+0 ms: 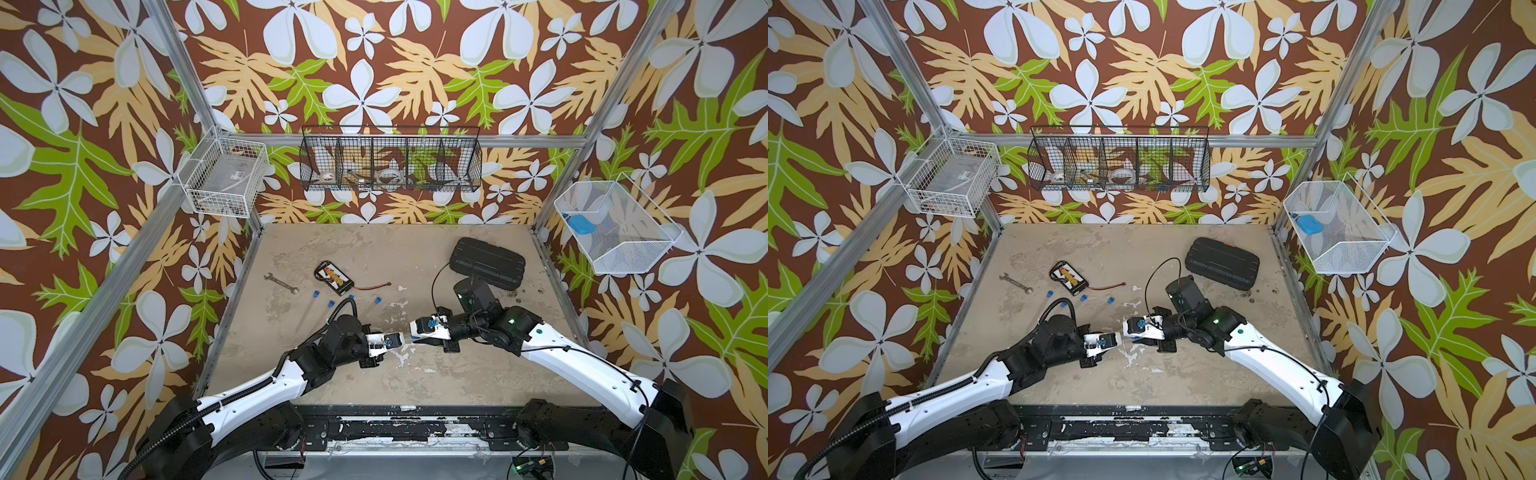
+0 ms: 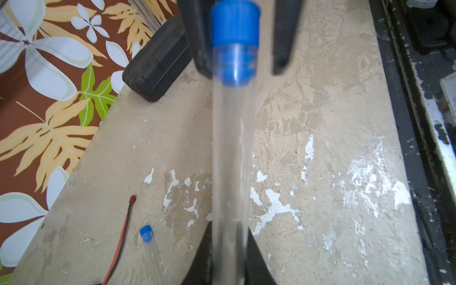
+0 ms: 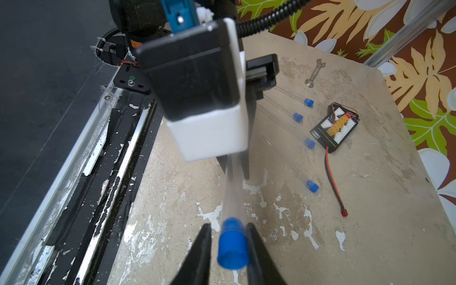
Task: Insert stoppers into test tubes
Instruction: Insert the stopper into the test tube, then place the test tube at the center of the board.
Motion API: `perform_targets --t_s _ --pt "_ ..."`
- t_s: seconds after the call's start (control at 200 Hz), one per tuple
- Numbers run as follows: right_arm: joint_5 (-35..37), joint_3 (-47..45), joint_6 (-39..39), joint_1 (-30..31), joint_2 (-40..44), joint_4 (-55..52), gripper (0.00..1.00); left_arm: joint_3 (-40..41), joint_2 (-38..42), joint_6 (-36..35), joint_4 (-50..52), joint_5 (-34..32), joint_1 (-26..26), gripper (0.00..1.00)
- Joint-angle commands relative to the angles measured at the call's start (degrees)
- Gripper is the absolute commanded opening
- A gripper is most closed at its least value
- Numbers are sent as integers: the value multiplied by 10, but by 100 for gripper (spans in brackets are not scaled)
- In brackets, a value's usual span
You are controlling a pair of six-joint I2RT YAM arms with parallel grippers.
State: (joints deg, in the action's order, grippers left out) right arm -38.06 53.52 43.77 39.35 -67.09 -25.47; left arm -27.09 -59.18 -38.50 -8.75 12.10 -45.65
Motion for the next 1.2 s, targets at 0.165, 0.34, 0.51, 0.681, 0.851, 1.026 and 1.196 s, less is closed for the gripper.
perform_targets --t_s 0.165,0.34,0.51,0.681,0.851,1.026,1.196 --pt "-89 38 -15 -67 59 -89 50 -12 -39 -15 3 -56 0 0" --pt "-72 -63 -207 -152 145 100 50 -43 -92 40 44 -62 0 0" --pt "174 -86 -377 -153 144 146 51 -103 -161 152 100 -94 1 0" --pt "274 -81 -467 -154 134 140 52 -152 -219 252 152 -109 2 0" --pt "291 -76 -520 -153 117 126 53 -202 -281 275 210 -113 2 0" --pt "284 -63 -522 -153 98 104 53 -269 -351 317 269 -146 17 0" --pt "284 -65 -519 -154 104 106 53 -323 -408 330 317 -163 29 0"
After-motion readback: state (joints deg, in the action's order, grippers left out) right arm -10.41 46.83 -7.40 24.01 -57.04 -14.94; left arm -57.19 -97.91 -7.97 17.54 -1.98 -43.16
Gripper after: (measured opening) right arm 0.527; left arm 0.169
